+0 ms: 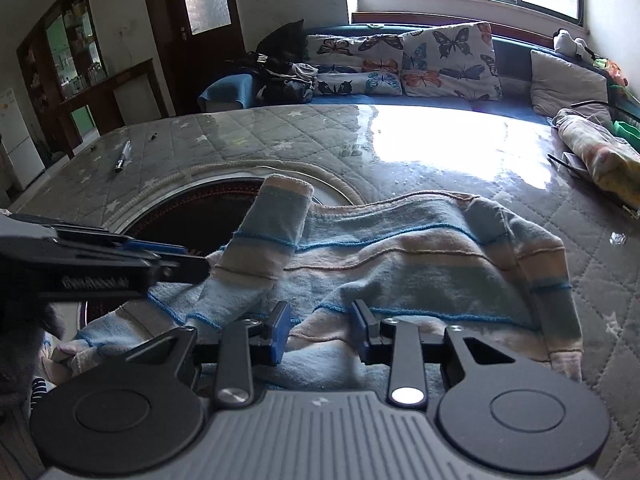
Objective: Fold towel
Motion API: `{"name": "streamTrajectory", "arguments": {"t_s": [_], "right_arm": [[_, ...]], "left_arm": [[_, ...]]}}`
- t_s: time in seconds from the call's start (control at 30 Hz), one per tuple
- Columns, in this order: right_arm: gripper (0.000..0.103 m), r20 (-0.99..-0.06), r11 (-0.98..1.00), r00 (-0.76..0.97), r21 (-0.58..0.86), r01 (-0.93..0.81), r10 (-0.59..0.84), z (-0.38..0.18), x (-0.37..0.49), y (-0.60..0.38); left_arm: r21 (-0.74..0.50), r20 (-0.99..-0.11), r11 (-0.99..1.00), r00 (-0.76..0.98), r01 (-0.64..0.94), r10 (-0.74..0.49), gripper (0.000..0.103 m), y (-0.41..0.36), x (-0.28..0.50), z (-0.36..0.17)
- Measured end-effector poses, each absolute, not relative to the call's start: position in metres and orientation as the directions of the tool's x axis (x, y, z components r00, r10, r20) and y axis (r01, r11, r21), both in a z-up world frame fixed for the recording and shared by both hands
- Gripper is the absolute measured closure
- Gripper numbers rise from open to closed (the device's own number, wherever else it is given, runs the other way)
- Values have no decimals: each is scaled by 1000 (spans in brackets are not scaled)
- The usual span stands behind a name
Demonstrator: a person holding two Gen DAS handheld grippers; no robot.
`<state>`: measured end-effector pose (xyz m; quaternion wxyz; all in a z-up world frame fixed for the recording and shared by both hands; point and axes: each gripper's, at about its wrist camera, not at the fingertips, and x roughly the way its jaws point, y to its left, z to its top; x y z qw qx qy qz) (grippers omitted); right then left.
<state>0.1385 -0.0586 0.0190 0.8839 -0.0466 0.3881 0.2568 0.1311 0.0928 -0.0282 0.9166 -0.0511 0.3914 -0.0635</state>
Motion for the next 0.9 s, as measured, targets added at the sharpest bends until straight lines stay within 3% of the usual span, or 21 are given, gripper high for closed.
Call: {"name": "streamTrajectory", "arguments": {"t_s": [0.17, 0.3, 0.67, 0.9], "right_arm": [[70, -708, 863, 569, 117, -491, 419, 19, 140, -58], [70, -703, 865, 571, 126, -486, 424, 22, 140, -60], [69, -658, 920, 676, 68, -386, 332, 44, 157, -98], [69, -691, 939, 668, 46, -340, 276, 28, 186, -111]], "left_arm": [[-144, -718, 983, 672, 110, -180, 77, 84, 133, -34], [-131, -712, 986, 683, 103, -166, 96, 84, 131, -31], [19, -610, 987, 780, -158, 137, 98, 145, 121, -1], [26, -659, 986, 739, -162, 139, 98, 170, 136, -17]]}}
